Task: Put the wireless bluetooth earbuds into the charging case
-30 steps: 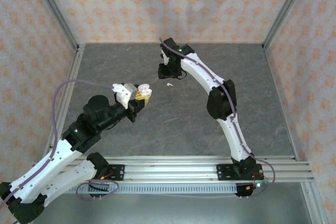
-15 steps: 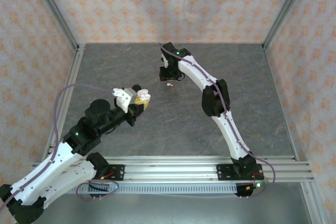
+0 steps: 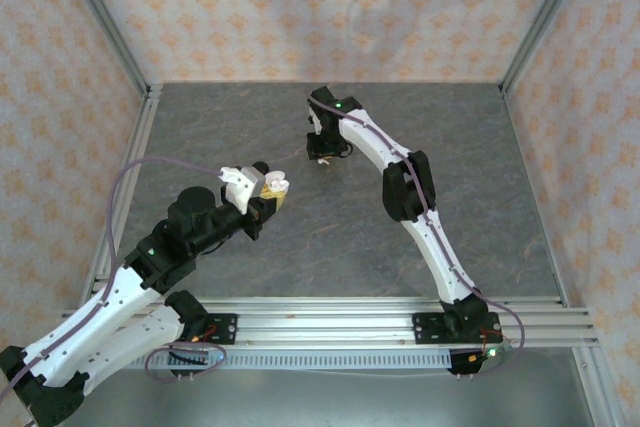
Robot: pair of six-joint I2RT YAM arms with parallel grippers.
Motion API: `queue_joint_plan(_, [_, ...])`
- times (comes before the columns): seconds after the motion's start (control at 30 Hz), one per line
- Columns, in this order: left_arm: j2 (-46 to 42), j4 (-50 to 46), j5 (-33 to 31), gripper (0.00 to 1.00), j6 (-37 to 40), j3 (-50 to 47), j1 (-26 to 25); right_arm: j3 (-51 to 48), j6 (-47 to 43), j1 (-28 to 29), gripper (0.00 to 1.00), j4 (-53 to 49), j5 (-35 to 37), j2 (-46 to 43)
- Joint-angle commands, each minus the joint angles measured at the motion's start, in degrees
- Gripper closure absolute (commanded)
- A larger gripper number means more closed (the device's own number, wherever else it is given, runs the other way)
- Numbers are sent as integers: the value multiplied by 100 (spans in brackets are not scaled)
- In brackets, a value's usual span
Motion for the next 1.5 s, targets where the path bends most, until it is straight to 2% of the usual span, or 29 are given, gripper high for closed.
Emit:
queue_joint_plan(0.0, [6, 65, -37, 100, 99, -52, -12, -198, -1, -29, 68, -191, 25, -51])
queue_joint_plan(0.17, [-20, 90, -29, 100, 89, -102, -15, -627, 166, -30, 74, -121, -27, -276])
queue_joint_plan(0.57, [-42, 172, -4, 100, 17, -138, -15, -2030, 1092, -29, 76, -155, 319, -1241])
queue_joint_plan(0.67, [-5, 226, 7, 100, -9, -140, -18, -2505, 1470, -27, 75, -85, 308, -1575])
queue_joint_plan(0.9, [137, 354, 118, 100, -53, -112, -16, -3648, 2103, -28, 65, 480, -455, -2264])
queue_joint_plan(1.1, [173, 356, 150, 100, -51, -76, -19, -3792, 2296, -47, 62, 477, -735, -2520])
queue_joint_plan(1.23, [166, 324, 157, 100, -52, -67, -15, -3752, 2222, -98, 62, 460, -634, -2622])
queue_joint_plan(1.47, [148, 298, 156, 100, -54, -68, -13, -3305, 1472, -160, 63, 173, -316, -2378])
